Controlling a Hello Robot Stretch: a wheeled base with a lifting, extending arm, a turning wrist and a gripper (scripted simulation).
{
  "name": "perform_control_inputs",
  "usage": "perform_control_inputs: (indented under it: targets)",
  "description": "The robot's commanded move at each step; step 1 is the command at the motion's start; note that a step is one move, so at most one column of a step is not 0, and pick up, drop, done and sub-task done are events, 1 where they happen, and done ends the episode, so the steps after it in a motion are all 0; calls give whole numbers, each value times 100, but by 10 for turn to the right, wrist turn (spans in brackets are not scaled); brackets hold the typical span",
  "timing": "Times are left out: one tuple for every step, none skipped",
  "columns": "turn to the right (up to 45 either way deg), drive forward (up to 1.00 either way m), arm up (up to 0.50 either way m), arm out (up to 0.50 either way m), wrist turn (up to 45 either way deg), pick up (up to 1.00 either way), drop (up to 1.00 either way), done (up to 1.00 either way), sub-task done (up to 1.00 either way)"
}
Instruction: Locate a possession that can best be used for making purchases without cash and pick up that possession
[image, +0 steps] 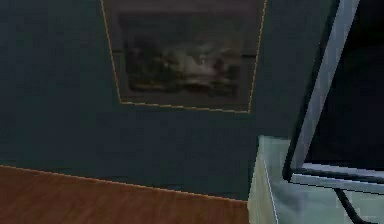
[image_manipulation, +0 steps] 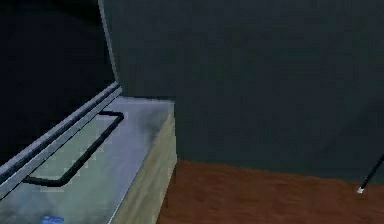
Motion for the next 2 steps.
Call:
perform_control_inputs:
  targets:
    - [450,0,0,0,0,0,0,0,0]
    - [90,0,0,0,0,0,0,0,0]
